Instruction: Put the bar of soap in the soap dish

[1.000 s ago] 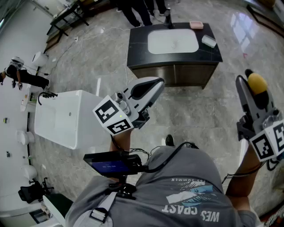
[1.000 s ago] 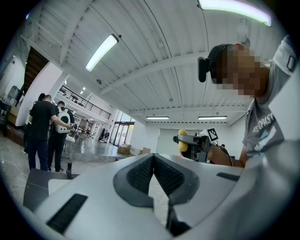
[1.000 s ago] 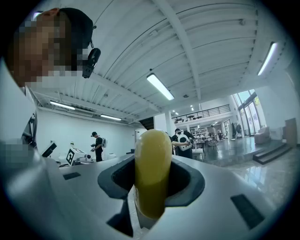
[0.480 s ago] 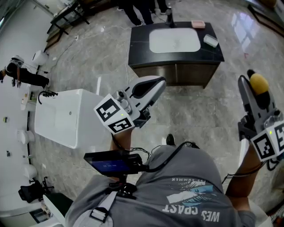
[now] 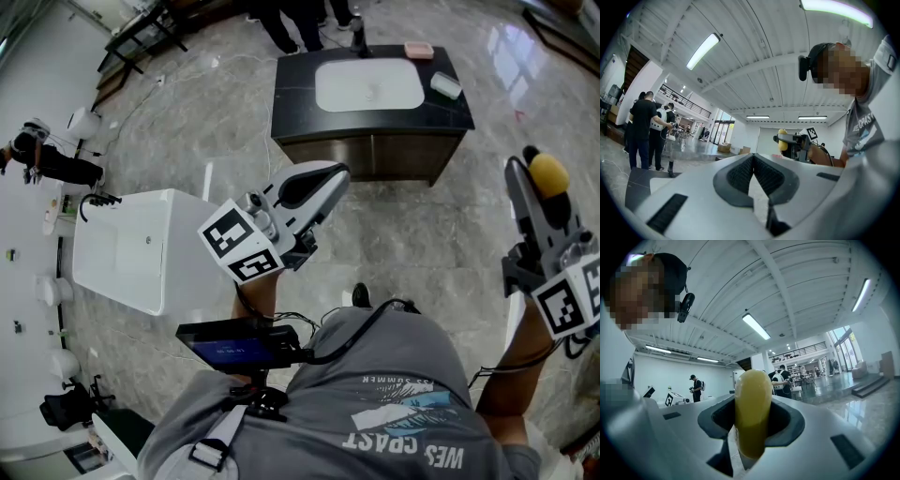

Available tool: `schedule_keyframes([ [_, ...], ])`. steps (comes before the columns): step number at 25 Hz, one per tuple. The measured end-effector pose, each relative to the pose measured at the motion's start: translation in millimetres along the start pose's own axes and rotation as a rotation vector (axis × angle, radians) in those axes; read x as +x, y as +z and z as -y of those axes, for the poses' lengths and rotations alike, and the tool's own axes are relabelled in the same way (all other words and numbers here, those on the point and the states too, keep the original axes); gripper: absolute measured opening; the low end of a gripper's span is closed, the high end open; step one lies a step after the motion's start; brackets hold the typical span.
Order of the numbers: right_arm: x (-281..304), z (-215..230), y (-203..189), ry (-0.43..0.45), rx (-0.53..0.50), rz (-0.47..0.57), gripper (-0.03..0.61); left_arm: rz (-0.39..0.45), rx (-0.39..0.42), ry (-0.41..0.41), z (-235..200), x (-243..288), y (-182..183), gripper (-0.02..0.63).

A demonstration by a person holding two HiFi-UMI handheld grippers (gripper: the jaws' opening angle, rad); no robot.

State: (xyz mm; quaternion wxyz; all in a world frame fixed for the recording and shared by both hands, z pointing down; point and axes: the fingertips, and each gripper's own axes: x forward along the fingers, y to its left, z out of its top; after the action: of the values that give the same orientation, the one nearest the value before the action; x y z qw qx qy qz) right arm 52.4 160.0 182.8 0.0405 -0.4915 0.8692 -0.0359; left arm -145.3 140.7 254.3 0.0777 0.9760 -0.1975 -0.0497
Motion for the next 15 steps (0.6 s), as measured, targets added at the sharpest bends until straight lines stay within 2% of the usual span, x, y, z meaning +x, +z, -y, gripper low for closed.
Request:
schedule_keyframes([
  [6,11,0,0,0.006,0.042,0.004,0.153,-0.007,-0.010,-0.005,-10,-2,0,0.006],
  [15,27,-2,-11,-0.026,0.047,-0.006,0.153,-0.014,-0.021,-0.046,-26,-6,-4,0.006],
])
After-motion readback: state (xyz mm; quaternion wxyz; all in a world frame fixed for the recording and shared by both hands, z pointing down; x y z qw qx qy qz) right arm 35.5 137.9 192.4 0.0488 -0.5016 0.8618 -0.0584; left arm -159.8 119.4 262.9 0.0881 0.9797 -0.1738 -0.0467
